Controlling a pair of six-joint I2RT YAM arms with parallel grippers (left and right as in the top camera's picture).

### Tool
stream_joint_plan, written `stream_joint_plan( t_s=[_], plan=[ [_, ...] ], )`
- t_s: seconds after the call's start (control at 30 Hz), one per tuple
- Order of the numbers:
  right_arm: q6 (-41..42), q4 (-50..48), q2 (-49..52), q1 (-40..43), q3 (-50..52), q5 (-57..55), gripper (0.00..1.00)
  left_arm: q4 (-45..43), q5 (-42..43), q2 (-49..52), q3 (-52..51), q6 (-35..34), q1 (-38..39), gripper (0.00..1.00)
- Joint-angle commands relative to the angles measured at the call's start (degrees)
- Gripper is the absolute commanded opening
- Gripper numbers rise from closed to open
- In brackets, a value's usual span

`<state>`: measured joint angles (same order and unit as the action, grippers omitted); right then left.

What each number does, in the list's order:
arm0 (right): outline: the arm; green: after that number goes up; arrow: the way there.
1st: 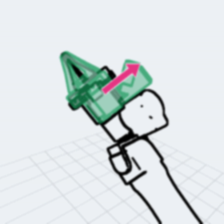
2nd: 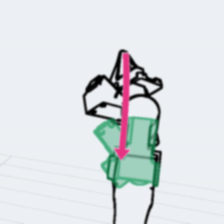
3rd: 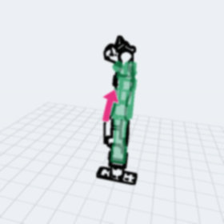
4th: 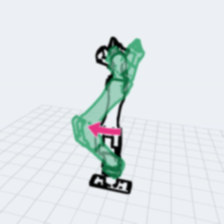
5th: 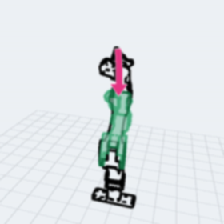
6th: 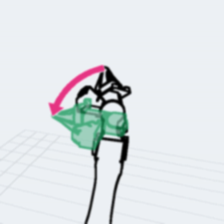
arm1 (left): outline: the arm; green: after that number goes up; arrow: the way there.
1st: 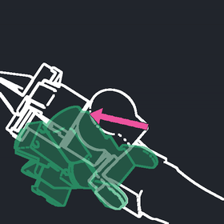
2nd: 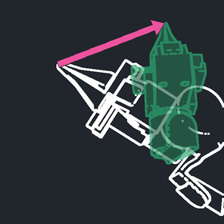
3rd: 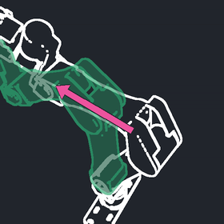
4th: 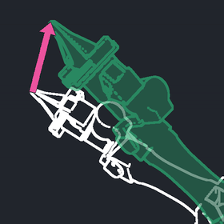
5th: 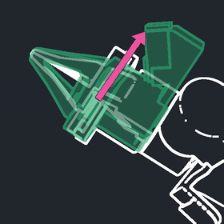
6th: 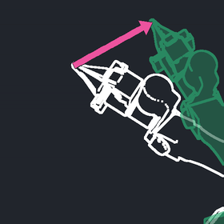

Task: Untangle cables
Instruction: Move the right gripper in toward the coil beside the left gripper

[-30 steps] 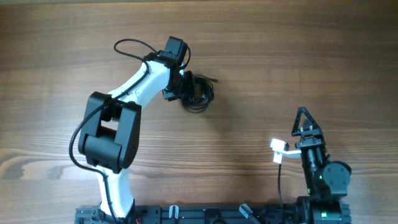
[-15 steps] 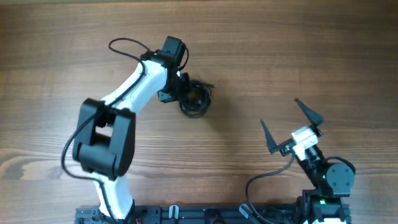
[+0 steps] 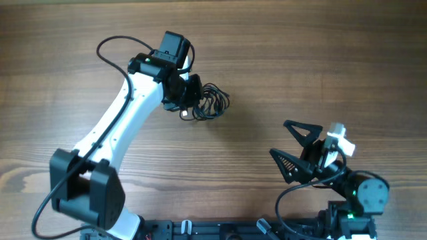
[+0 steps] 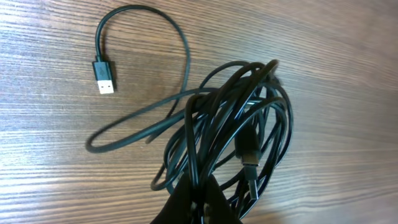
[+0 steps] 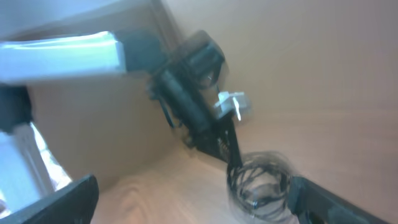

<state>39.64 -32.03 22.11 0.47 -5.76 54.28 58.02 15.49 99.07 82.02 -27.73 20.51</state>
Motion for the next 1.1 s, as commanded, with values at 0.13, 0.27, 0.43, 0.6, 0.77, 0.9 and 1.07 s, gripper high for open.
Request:
stream_joint_plan(
  t_s=[0.13, 0.27, 0.43, 0.6, 0.77, 0.9, 1.07],
  plan=[
    [-13.9, 42.5, 3.5, -0.1, -26.4, 0.5, 1.00, -0.3, -3.3, -7.9, 0.5, 0.2, 0.2, 0.10],
    [7.5, 34.9, 4.0, -0.1, -28.2, 2.4, 1.00, -0.4, -3.8, -7.8, 0.5, 0.3, 0.1, 0.17],
    [6.8, 47.3, 7.7, -0.1, -29.2, -1.2, 0.99, -0.7, -8.3, -6.6, 0.5, -1.8, -1.5, 0.39],
    [-12.0, 81.6, 25.7, -0.1, -51.1, -21.7, 0.99, 0.1, -8.7, -1.5, 0.5, 5.1, -4.7, 0.75],
    [-27.1, 95.3, 38.4, -2.8, -64.8, -11.8, 0.99, -3.9, -11.1, 7.5, 0.5, 11.1, -5.4, 0.77],
    [-27.5, 94.4, 38.8, -11.1, -64.7, -11.8, 0.99, -5.5, 2.2, 12.2, 0.5, 20.3, -7.6, 0.76],
    [-22.9, 87.2, 38.8, -16.7, -64.7, -11.8, 0.99, -7.5, 4.9, 15.4, 0.5, 24.9, -5.2, 0.70]
  ],
)
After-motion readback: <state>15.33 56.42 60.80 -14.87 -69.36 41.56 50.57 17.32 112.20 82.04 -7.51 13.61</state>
